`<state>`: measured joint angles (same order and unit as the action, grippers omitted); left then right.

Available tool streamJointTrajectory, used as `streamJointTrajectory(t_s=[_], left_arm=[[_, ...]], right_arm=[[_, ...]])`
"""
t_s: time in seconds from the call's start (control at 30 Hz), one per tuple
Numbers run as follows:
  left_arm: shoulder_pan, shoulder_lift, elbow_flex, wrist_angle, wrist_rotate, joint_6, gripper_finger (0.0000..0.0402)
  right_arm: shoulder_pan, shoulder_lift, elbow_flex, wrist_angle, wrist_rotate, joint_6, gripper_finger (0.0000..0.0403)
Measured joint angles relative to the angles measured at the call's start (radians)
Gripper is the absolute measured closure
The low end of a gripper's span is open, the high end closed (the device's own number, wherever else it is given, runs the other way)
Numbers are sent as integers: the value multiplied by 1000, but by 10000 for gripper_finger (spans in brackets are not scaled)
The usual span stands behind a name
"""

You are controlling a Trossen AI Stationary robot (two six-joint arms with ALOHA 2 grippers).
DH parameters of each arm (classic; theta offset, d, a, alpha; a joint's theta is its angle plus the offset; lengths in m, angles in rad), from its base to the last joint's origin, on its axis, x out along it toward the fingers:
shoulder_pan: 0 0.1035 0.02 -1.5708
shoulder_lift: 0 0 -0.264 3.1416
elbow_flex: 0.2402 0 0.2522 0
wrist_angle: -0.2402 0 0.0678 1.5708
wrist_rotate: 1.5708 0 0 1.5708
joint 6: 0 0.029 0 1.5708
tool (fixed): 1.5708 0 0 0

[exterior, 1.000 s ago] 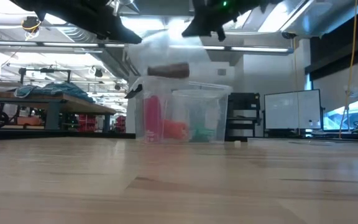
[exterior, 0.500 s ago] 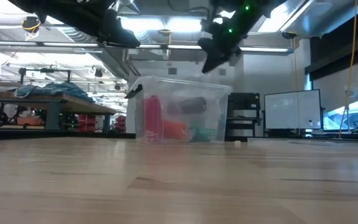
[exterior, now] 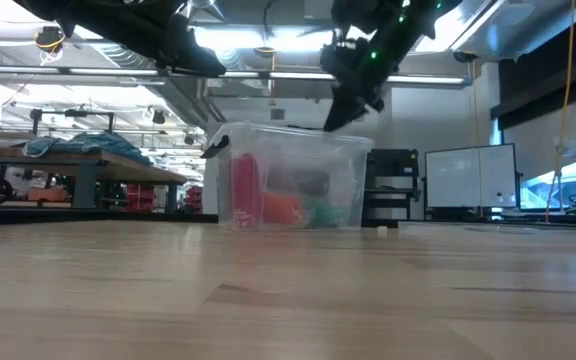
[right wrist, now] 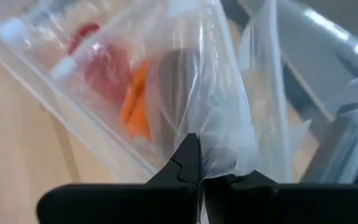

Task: Roll bandage
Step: Put the transparent zip bag into the transparent bin

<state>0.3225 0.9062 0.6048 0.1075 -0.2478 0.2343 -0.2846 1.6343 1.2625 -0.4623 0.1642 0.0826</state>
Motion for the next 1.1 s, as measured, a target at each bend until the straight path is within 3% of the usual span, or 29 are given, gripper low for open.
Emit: streamJointTrajectory(t_s=[0.27, 0.7, 1.1], left_arm=[[0, 0, 0, 1, 1, -1, 194], [0, 0, 0, -1, 1, 0, 194], [0, 0, -1, -39, 65, 9, 194]], right_arm=[[-2, 73, 0, 113, -28, -8, 395], [-5, 99, 0, 111, -50, 59, 389], [-4, 15, 33, 55, -78, 67, 233]])
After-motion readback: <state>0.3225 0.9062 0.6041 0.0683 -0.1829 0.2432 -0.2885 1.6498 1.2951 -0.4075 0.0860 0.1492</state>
